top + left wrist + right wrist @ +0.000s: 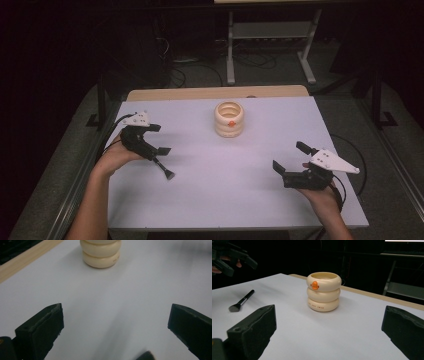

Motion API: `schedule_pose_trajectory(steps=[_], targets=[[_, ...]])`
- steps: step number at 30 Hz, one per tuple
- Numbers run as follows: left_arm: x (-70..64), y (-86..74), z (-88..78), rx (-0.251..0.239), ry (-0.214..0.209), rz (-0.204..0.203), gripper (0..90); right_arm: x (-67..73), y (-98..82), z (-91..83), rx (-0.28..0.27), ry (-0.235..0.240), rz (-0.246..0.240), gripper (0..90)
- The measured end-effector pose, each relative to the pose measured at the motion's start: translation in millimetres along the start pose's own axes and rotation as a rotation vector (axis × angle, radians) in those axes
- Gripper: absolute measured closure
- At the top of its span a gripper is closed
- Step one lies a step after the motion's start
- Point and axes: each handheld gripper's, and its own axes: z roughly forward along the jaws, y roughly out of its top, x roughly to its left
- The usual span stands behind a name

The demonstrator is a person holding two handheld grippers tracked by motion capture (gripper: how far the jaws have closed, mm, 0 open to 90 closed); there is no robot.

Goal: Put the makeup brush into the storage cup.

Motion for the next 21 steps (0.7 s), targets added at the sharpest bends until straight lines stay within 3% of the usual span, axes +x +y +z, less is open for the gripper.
schedule_pose_trajectory(steps=[12,21], targets=[[-0.7,-4.1,6.0,0.133,0.007,0.047,0.1,-0.6,-0.2,0.1,0.001,0.001,0.001,0.0],[-0.2,-8.7,6.7,0.188,0.014,0.038,0.1,-0.2,-0.1,0.3,0.001,0.003,0.001,0.0]])
